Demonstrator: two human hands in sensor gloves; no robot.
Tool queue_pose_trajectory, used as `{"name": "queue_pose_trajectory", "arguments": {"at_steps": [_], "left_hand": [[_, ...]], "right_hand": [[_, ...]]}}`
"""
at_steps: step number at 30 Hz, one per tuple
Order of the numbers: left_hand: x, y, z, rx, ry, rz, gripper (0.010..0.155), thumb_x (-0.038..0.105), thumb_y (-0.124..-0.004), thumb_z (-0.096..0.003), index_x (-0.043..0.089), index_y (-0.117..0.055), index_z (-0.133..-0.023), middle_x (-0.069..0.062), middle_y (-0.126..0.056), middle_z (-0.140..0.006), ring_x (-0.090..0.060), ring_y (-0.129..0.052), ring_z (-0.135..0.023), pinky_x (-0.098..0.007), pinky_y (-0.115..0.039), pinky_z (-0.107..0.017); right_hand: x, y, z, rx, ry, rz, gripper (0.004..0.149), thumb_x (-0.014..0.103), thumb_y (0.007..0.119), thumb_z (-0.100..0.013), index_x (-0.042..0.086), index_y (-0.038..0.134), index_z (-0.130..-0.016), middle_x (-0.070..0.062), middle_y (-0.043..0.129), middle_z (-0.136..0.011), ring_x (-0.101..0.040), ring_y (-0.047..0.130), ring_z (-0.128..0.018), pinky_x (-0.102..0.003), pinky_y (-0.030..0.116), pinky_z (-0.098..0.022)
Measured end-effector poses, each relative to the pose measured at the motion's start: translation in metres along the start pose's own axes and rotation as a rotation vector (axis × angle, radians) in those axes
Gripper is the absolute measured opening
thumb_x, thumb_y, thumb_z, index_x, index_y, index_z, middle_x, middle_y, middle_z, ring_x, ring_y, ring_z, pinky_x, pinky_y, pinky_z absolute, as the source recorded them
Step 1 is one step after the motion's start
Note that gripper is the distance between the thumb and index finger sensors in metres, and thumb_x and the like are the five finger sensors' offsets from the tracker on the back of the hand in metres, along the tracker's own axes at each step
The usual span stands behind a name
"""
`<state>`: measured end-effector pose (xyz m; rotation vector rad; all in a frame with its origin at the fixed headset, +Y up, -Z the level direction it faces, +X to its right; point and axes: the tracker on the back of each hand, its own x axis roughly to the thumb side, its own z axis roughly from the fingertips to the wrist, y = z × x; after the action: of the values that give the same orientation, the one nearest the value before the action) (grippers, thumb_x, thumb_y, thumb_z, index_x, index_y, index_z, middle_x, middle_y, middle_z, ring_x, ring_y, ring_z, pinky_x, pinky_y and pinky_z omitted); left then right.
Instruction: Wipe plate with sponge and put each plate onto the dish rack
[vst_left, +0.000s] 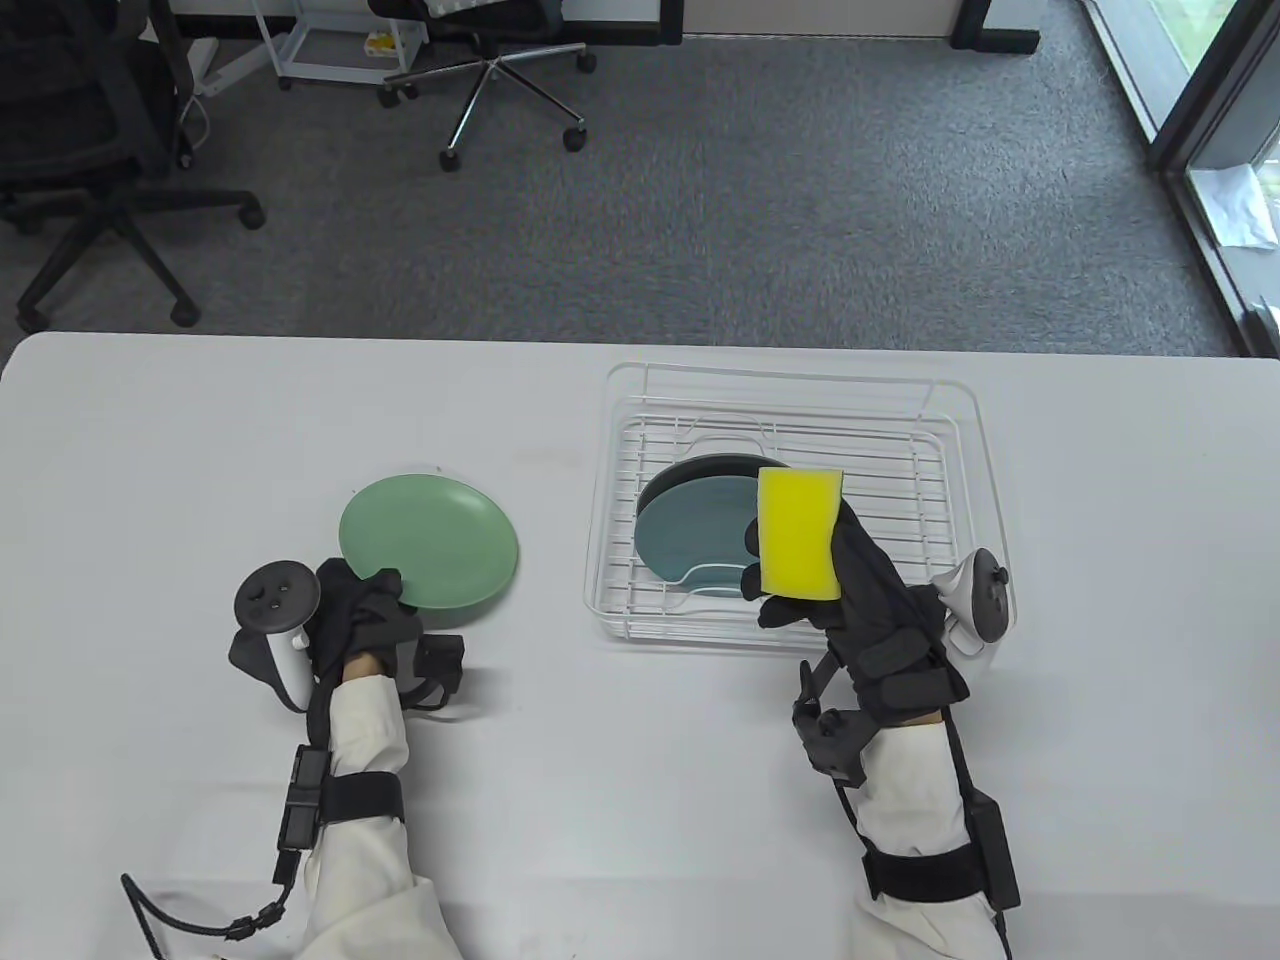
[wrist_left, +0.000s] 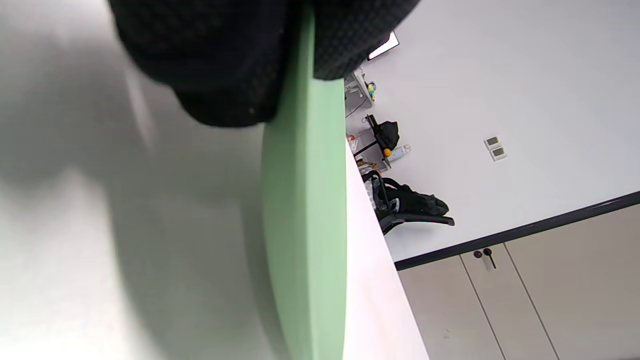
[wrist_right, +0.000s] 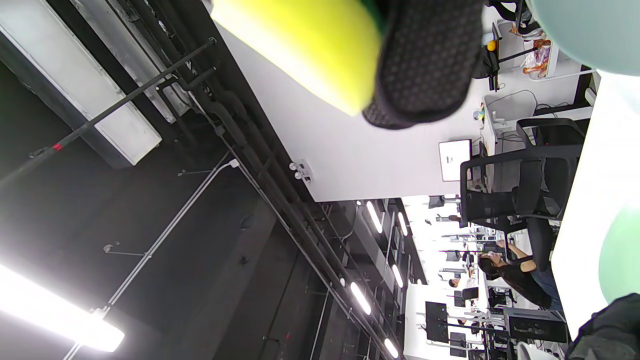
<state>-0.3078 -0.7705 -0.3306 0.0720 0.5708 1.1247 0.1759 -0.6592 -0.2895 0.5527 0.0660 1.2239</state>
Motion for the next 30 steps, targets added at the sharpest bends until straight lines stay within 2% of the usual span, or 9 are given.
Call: {"name": "queue_pose_trajectory", "arguments": {"at_steps": [7, 10, 14, 20, 24, 28, 30], "left_hand": [[0.023, 0.015, 0.016, -0.041, -0.096, 0.204, 0.057, 0.02, -0.073, -0.055, -0.013, -0.053, -0.097, -0.03, -0.083, -0.085, -0.025, -0.1, -0.045, -0.016, -0.093, -0.021], [0.04, 0.021, 0.029, -0.095, -0.176, 0.325, 0.057, 0.021, -0.069, -0.0573, -0.014, -0.05, -0.098, -0.032, -0.081, -0.086, -0.028, -0.1, -0.05, -0.02, -0.094, -0.024], [0.065, 0.022, 0.048, -0.162, -0.294, 0.388, 0.059, 0.024, -0.066, -0.0598, -0.015, -0.047, -0.1, -0.034, -0.078, -0.088, -0.033, -0.099, -0.057, -0.025, -0.096, -0.031], [0.1, 0.009, 0.081, -0.296, -0.438, 0.474, 0.06, 0.024, -0.066, -0.0607, -0.016, -0.045, -0.1, -0.036, -0.076, -0.089, -0.041, -0.098, -0.066, -0.026, -0.095, -0.037], [0.115, -0.004, 0.101, -0.402, -0.497, 0.497, 0.06, 0.024, -0.066, -0.0607, -0.016, -0.045, -0.101, -0.037, -0.075, -0.089, -0.043, -0.098, -0.067, -0.027, -0.096, -0.037], [0.125, -0.017, 0.117, -0.49, -0.537, 0.496, 0.06, 0.023, -0.067, -0.0606, -0.016, -0.045, -0.101, -0.038, -0.074, -0.09, -0.046, -0.097, -0.069, -0.028, -0.096, -0.038], [0.129, -0.023, 0.125, -0.528, -0.557, 0.493, 0.06, 0.023, -0.068, -0.0606, -0.015, -0.045, -0.102, -0.038, -0.073, -0.091, -0.046, -0.096, -0.07, -0.03, -0.096, -0.039]], "right_hand": [[-0.002, 0.002, -0.001, 0.008, 0.009, 0.012, 0.059, 0.035, 0.043, -0.072, 0.005, 0.026, -0.121, -0.037, 0.061, -0.103, -0.045, 0.081, -0.076, -0.042, 0.08, -0.054], [-0.002, 0.005, -0.001, 0.018, 0.015, 0.027, 0.06, 0.035, 0.043, -0.072, 0.005, 0.026, -0.121, -0.037, 0.061, -0.103, -0.045, 0.081, -0.077, -0.042, 0.08, -0.054], [-0.001, 0.011, -0.002, 0.035, 0.018, 0.057, 0.059, 0.036, 0.043, -0.072, 0.006, 0.025, -0.121, -0.037, 0.06, -0.104, -0.045, 0.08, -0.078, -0.042, 0.079, -0.055], [0.005, 0.022, -0.003, 0.049, 0.011, 0.149, 0.059, 0.036, 0.044, -0.072, 0.007, 0.025, -0.121, -0.037, 0.058, -0.104, -0.046, 0.078, -0.079, -0.043, 0.079, -0.056], [0.013, 0.031, -0.002, 0.032, -0.015, 0.242, 0.059, 0.036, 0.045, -0.072, 0.008, 0.026, -0.121, -0.037, 0.058, -0.105, -0.047, 0.078, -0.079, -0.043, 0.078, -0.056], [0.023, 0.041, 0.0, -0.002, -0.053, 0.416, 0.059, 0.036, 0.049, -0.071, 0.01, 0.031, -0.121, -0.038, 0.059, -0.104, -0.049, 0.077, -0.079, -0.046, 0.077, -0.057], [0.029, 0.049, 0.002, -0.039, -0.084, 0.581, 0.058, 0.036, 0.053, -0.07, 0.012, 0.035, -0.12, -0.038, 0.06, -0.104, -0.05, 0.077, -0.079, -0.047, 0.076, -0.058]]}}
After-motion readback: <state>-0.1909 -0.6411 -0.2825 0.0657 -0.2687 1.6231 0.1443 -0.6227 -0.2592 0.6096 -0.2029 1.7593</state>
